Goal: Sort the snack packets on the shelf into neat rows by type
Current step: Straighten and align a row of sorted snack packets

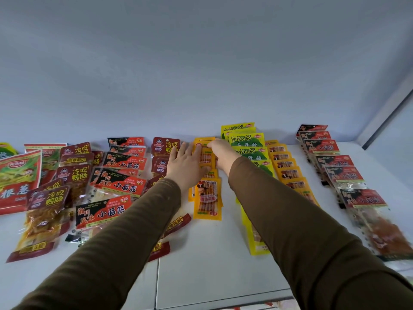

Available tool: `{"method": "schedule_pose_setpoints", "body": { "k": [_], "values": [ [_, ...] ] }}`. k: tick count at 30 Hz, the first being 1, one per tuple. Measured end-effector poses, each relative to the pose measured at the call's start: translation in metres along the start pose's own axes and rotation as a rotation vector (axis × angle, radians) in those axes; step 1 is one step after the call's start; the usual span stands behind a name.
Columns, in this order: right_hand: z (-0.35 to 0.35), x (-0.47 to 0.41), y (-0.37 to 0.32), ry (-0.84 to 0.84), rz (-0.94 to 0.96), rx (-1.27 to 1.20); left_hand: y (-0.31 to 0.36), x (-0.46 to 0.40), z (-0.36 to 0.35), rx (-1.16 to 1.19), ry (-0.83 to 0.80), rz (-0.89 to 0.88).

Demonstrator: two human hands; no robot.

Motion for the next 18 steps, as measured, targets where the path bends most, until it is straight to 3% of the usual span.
{"method": "schedule_pose_setpoints", "body": {
  "k": [4,12,18],
  "values": [
    [-0.008,0.005,-0.001,-0.068,0.039,0.072,-0.002,-0.003,0.001,0.006,0.026,0.015],
    [-0.007,0.009,0.002,-0.022,0.071,0.127,-0.006,0.025,0.031,0.001,0.207,-0.024],
    [-0.003,0.015,0.000,0.010,0.096,0.136,0.010,0.067,-0.003,-0.153,-0.089,-0.139]
  ]
}}
Point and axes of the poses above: each hand's wrist, its own x-axis away from the middle knuckle, its own z-axis out of the back of the hand, y = z × x, the point moved 10 cm from there along -x, towards the middle knuckle, and after that the axes turned 14 degrees about x, right-handed, at the moved point
